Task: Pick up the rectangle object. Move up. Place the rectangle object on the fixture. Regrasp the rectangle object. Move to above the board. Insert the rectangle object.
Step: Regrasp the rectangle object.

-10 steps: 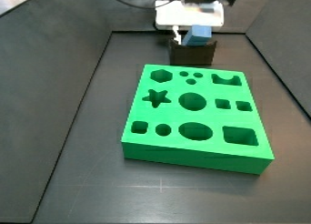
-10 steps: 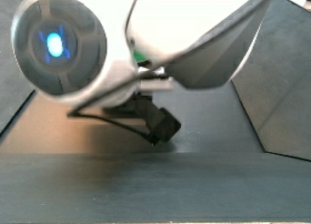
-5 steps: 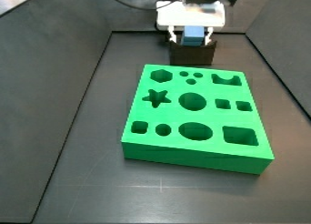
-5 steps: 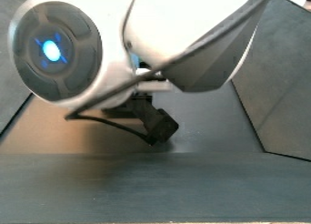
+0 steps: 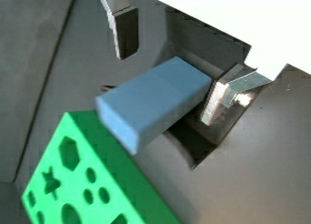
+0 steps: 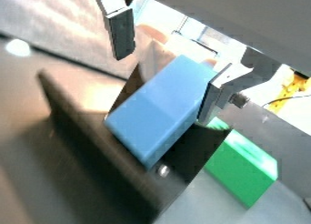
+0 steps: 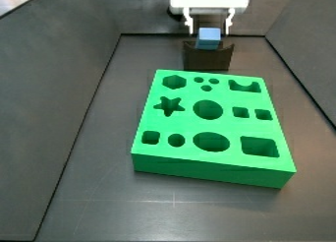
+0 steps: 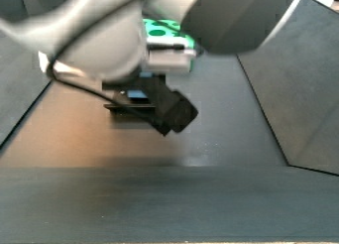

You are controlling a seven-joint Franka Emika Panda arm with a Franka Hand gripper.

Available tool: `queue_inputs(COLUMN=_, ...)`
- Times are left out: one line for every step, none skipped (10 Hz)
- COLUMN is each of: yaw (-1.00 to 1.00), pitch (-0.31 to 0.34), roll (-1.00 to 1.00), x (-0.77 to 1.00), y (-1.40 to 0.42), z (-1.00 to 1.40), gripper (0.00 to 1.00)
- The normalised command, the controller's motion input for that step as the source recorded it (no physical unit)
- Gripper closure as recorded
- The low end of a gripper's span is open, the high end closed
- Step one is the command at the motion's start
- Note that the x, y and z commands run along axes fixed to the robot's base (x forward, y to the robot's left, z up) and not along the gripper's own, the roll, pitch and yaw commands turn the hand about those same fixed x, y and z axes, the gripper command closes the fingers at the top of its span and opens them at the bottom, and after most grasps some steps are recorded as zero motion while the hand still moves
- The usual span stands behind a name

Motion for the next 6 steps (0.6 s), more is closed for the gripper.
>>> queue_inputs(yaw=0.02, pitch=0.051, roll=0.05, x=-0.03, y=0.00, z=0.55, gripper=0.00)
queue_inputs(yaw=0.01, pitch=0.066, roll=0.05, x=-0.03, y=0.00, z=0.38, gripper=0.00)
queue_inputs(yaw=0.03, pitch=0.079, roll=1.00, x=-0.07, y=-0.85, z=1.00, gripper=0.00)
queue_inputs(yaw=0.03, pitch=0.078, roll=1.00, x=-0.08, y=-0.91, z=1.00, gripper=0.00)
queue_inputs(yaw=0.03, pitch=0.066, roll=1.00, x=-0.10, y=-0.94, z=1.00, gripper=0.00)
queue_inputs(yaw=0.03, pitch=0.059, roll=1.00, x=-0.13, y=-0.97, z=1.00, gripper=0.00)
